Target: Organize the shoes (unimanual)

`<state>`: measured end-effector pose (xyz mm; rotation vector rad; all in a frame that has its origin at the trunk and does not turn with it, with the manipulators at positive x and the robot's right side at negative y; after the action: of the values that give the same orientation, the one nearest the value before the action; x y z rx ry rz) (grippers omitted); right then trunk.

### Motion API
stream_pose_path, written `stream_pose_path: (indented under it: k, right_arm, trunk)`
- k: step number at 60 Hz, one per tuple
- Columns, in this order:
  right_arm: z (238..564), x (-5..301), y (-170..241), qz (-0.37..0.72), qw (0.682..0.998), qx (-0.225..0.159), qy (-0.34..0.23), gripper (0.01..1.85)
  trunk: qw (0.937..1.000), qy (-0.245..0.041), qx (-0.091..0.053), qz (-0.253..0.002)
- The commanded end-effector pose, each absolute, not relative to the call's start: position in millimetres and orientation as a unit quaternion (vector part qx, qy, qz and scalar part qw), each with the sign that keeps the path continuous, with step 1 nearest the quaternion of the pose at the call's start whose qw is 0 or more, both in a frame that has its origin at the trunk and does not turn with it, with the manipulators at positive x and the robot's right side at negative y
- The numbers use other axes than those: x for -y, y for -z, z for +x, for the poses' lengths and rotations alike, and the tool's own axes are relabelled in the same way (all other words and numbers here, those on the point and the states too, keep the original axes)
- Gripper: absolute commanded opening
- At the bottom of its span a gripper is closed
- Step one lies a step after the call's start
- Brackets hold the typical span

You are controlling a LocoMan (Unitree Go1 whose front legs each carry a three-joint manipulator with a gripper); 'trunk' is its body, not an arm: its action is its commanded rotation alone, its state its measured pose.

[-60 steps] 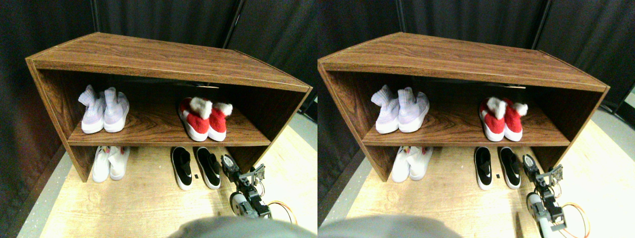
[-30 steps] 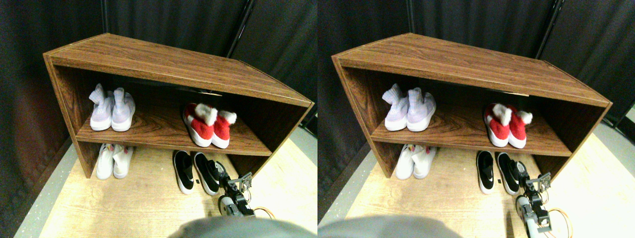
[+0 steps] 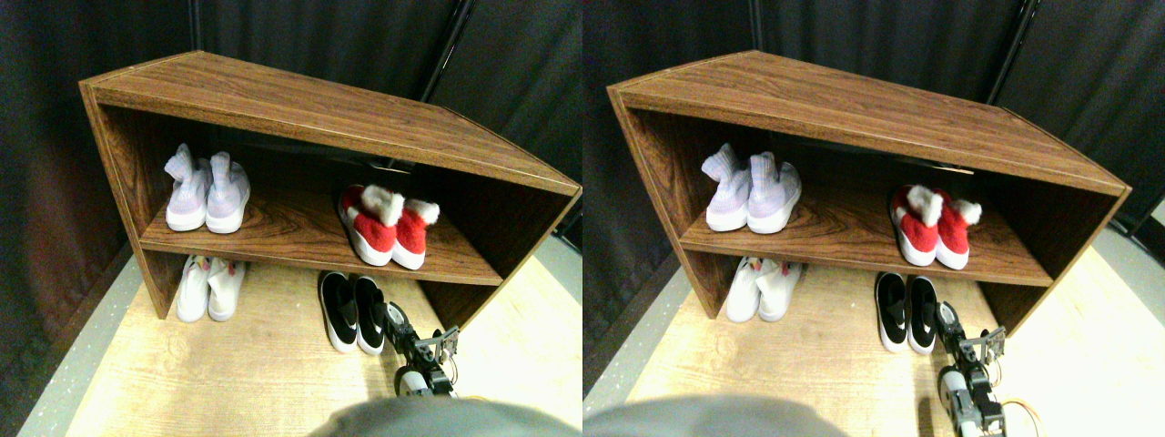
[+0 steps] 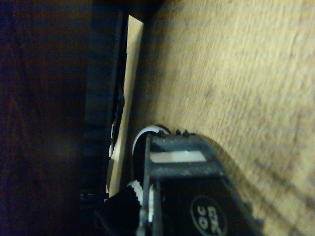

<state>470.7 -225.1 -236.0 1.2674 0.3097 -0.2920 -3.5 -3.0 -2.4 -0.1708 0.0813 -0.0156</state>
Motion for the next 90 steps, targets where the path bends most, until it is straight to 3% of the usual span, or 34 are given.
stream_pose_path:
  k: [1,22,33,45,52,73,79,90]
  right_arm:
    - [471.0,216.7,226.2,0.585,0.792,-0.132,0.115,0.06]
    - [477.4,214.3,222.6,0.59,0.79,-0.135,0.099,0.06]
    - [474.8,223.2,216.1,0.549,0.822,-0.117,0.099,0.06]
    - [448.4,234.0,174.2,0.54,0.835,-0.084,0.067,0.06]
    - [427.8,238.2,158.2,0.526,0.848,-0.069,0.004,0.06]
    - [362.7,236.6,111.9,0.542,0.833,-0.068,-0.082,0.06]
    - [352.4,233.7,96.3,0.533,0.836,-0.051,-0.12,0.06]
    - [344.8,226.2,73.0,0.511,0.847,-0.042,-0.14,0.06]
  trunk:
    - [0.9944,-0.002,-0.049,-0.093]
    - [0.9946,0.001,-0.045,-0.093]
    - [0.9949,0.004,-0.043,-0.091]
    - [0.9961,0.017,-0.029,-0.082]
    - [0.9966,0.025,-0.02,-0.076]
    - [0.9972,0.047,0.019,-0.055]
    - [0.997,0.05,0.031,-0.051]
    - [0.9964,0.053,0.047,-0.046]
